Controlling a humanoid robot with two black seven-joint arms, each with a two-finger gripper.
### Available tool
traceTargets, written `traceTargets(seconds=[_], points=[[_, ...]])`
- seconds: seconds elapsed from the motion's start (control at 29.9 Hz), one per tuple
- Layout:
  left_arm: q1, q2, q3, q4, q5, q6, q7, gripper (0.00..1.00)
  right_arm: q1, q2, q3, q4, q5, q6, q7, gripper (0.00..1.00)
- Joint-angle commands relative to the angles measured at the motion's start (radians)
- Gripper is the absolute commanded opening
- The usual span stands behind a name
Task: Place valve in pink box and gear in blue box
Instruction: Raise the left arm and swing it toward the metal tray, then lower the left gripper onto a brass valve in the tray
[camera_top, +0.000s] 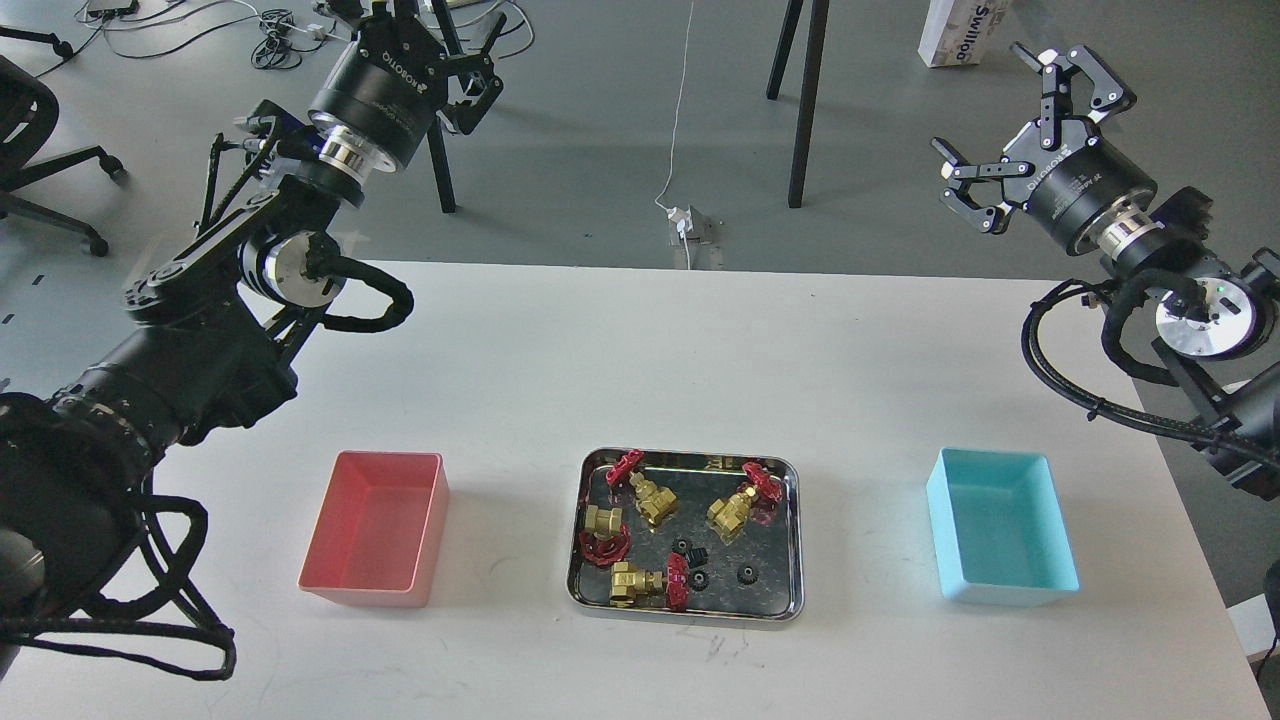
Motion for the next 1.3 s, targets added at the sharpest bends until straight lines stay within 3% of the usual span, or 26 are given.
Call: traceTargets(seconds=[0.0, 0.2, 0.33, 0.47, 0.63, 0.7, 0.77, 0.87, 0.97, 1.04, 1.2, 1.27], points=[[0.005, -0.004, 0.006, 0.003, 0.000, 0.000, 0.000, 1.00, 0.011, 0.002, 0.083, -0.006, 0.019, 0.000, 0.000, 1.00], [0.052, 0.001, -0.009, 0.037, -0.011, 0.000, 0.000, 1.00, 0.052, 0.002, 0.129, 0.002, 0.030, 0.000, -0.001, 1.00], [0.065, -0.030, -0.093, 0.046, -0.017, 0.000, 0.000, 1.00, 0.141, -0.003, 0.114, 0.008, 0.030, 0.000, -0.003, 1.00], [0.111, -0.027, -0.235, -0.044, -0.024, 0.000, 0.000, 1.00, 0.180, -0.010, 0.075, 0.005, 0.030, 0.000, -0.001, 1.00], [0.077, 0.097, -0.209, -0.246, 0.118, 0.000, 0.000, 1.00, 0.177, -0.059, 0.071, 0.003, 0.031, 0.000, -0.001, 1.00], [0.027, 0.180, -0.104, -0.335, 0.176, 0.000, 0.000, 1.00, 0.172, -0.085, 0.071, 0.005, 0.031, 0.000, -0.001, 1.00], [-0.086, 0.266, 0.092, -0.418, 0.213, 0.000, 0.000, 1.00, 0.168, -0.101, 0.074, 0.005, 0.031, 0.000, -0.001, 1.00], [-0.310, 0.342, 0.431, -0.533, 0.293, 0.000, 0.000, 1.00, 0.166, -0.104, 0.075, 0.003, 0.031, 0.000, -0.001, 1.00], [-0.548, 0.346, 0.729, -0.639, 0.428, 0.000, 0.000, 0.99, 0.151, -0.105, 0.081, 0.005, 0.031, -0.018, -0.001, 1.00], [-0.688, 0.315, 0.899, -0.710, 0.497, 0.000, 0.000, 0.99, 0.139, -0.105, 0.083, 0.005, 0.031, -0.021, -0.001, 1.00], [-0.930, 0.092, 1.283, -0.833, 0.650, 0.000, 0.000, 0.99, 0.109, -0.110, 0.084, 0.003, 0.031, -0.021, 0.000, 1.00], [-0.975, -0.045, 1.435, -0.848, 0.721, 0.091, 0.000, 0.98, 0.102, -0.122, 0.084, 0.003, 0.031, -0.022, 0.000, 1.00]])
